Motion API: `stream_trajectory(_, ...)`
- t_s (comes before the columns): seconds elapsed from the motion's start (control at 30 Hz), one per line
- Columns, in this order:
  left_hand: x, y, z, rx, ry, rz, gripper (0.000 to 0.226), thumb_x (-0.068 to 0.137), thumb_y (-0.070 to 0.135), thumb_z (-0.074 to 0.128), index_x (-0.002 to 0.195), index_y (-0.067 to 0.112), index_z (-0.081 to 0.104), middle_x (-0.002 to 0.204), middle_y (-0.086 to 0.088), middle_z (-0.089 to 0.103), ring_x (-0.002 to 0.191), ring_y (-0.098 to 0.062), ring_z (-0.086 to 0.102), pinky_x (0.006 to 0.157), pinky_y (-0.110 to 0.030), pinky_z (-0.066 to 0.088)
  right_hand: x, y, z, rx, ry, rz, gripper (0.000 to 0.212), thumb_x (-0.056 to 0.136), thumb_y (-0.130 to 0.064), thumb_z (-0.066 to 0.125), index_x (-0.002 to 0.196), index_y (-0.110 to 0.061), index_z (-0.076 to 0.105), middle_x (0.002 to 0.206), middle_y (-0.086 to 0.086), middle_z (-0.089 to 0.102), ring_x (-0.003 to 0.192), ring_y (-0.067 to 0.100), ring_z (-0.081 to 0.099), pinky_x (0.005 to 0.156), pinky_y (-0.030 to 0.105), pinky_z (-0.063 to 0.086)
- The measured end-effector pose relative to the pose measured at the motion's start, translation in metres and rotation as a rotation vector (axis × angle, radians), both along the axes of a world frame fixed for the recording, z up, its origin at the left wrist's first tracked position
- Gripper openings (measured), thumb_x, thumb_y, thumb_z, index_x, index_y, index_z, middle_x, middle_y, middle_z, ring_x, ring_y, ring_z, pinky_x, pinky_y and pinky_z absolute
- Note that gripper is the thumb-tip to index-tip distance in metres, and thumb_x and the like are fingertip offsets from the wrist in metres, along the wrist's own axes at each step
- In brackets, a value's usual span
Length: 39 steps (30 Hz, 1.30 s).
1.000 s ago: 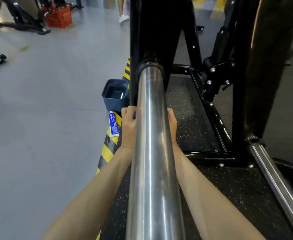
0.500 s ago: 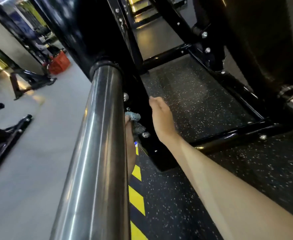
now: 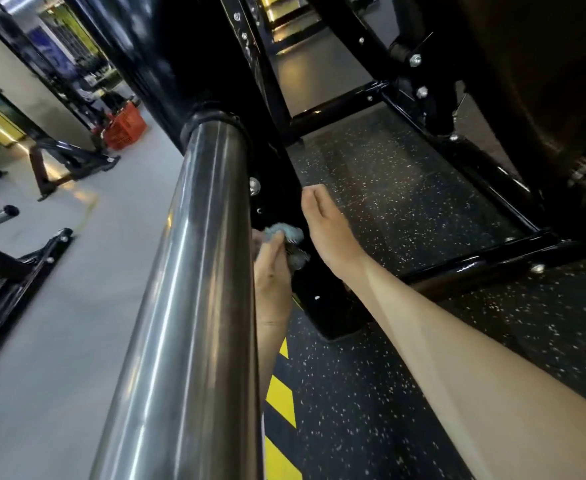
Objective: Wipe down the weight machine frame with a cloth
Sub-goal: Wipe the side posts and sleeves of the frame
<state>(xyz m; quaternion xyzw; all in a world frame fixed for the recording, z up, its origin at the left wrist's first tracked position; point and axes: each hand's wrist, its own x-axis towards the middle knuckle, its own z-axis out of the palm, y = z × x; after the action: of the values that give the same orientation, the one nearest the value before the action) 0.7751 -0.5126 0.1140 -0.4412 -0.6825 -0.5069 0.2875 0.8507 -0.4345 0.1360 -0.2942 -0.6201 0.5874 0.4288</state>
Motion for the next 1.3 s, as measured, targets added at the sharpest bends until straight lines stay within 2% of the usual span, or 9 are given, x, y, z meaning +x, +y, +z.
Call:
stream_trajectory(0.17, 0.016, -0.004, 0.036, 0.085, -0.040, -0.145, 0.014, 0.076, -0.020, 0.061, 0.080, -0.009, 0.068, 0.074, 0.016, 0.041, 0.088, 0.028, 0.044, 0.079, 0.003, 0.033, -0.002, -0.001, 0.002, -0.033, -0.015, -0.002, 0.027, 0.102, -0.041, 0.035, 0.093, -0.019, 0.048, 0.084, -0.003, 0.056, 0.087, 0.021, 0.054, 0.090, 0.050, 0.043)
stream_trajectory(0.37, 0.005, -0.006, 0.014, -0.047, 0.121, -0.058, 0.011, 0.084, 0.002, 0.063, 0.081, -0.003, 0.072, 0.089, -0.003, 0.053, 0.086, -0.013, 0.047, 0.074, -0.039, 0.045, -0.002, 0.000, -0.002, 0.021, -0.014, 0.002, 0.031, 0.103, -0.040, 0.030, 0.088, -0.018, 0.045, 0.077, -0.007, 0.050, 0.081, 0.016, 0.050, 0.085, 0.047, 0.043)
stream_trajectory(0.5, 0.016, 0.000, 0.025, 0.135, -0.070, -0.086, 0.011, 0.074, -0.020, 0.062, 0.080, -0.013, 0.069, 0.085, 0.022, 0.044, 0.089, 0.016, 0.048, 0.079, -0.006, 0.040, -0.004, 0.002, -0.004, 0.028, -0.012, -0.001, 0.034, 0.103, -0.041, 0.032, 0.096, -0.012, 0.049, 0.084, -0.005, 0.055, 0.092, 0.023, 0.056, 0.091, 0.049, 0.043)
stream_trajectory(0.67, 0.017, -0.006, 0.024, -0.048, -0.020, -0.078, 0.013, 0.074, -0.018, 0.066, 0.078, -0.006, 0.070, 0.081, -0.006, 0.050, 0.079, 0.001, 0.038, 0.074, -0.013, 0.039, -0.002, 0.003, 0.000, 0.026, -0.009, 0.018, 0.031, 0.104, -0.036, 0.031, 0.100, -0.011, 0.048, 0.083, -0.008, 0.051, 0.090, 0.020, 0.052, 0.091, 0.048, 0.042)
stream_trajectory(0.77, 0.027, -0.005, 0.041, 0.018, -0.151, -0.034, 0.019, 0.084, -0.016, 0.057, 0.095, -0.002, 0.065, 0.083, 0.011, 0.049, 0.075, 0.018, 0.049, 0.074, 0.002, 0.037, -0.002, 0.002, 0.000, 0.008, 0.012, 0.014, 0.026, 0.104, -0.035, 0.032, 0.096, -0.015, 0.047, 0.083, -0.007, 0.053, 0.087, 0.020, 0.052, 0.089, 0.046, 0.041)
stream_trajectory(0.9, 0.028, 0.002, 0.038, 0.121, -0.168, -0.032, 0.013, 0.072, -0.024, 0.060, 0.081, -0.018, 0.066, 0.084, 0.008, 0.055, 0.081, -0.015, 0.049, 0.077, 0.004, 0.032, -0.003, 0.004, -0.001, 0.021, -0.005, 0.017, 0.027, 0.104, -0.038, 0.032, 0.098, -0.018, 0.048, 0.088, -0.004, 0.056, 0.097, 0.025, 0.057, 0.092, 0.049, 0.043)
stream_trajectory(1.0, 0.023, -0.008, 0.048, 0.013, -0.140, -0.104, 0.012, 0.076, -0.021, 0.061, 0.084, -0.015, 0.068, 0.090, 0.027, 0.043, 0.083, -0.001, 0.055, 0.075, 0.004, 0.035, -0.003, 0.003, -0.001, 0.009, 0.011, 0.014, 0.025, 0.104, -0.037, 0.032, 0.094, -0.019, 0.046, 0.083, -0.008, 0.053, 0.093, 0.023, 0.056, 0.089, 0.045, 0.041)
stream_trajectory(1.13, 0.024, -0.011, 0.064, -0.041, -0.032, 0.021, 0.020, 0.089, -0.017, 0.047, 0.095, -0.008, 0.064, 0.076, 0.016, 0.046, 0.067, 0.024, 0.050, 0.065, 0.002, 0.038, -0.003, 0.001, -0.001, 0.005, 0.022, -0.001, 0.025, 0.104, -0.035, 0.032, 0.093, -0.018, 0.047, 0.088, -0.001, 0.054, 0.094, 0.025, 0.055, 0.085, 0.042, 0.041)
stream_trajectory(1.3, 0.017, -0.009, 0.029, -0.145, 0.035, -0.060, 0.010, 0.077, -0.015, 0.065, 0.079, -0.008, 0.071, 0.080, -0.018, 0.057, 0.082, -0.010, 0.042, 0.077, -0.008, 0.035, -0.001, 0.006, -0.001, -0.002, 0.010, 0.052, 0.023, 0.103, -0.037, 0.034, 0.089, -0.023, 0.045, 0.079, -0.010, 0.048, 0.083, 0.014, 0.048, 0.084, 0.038, 0.040)
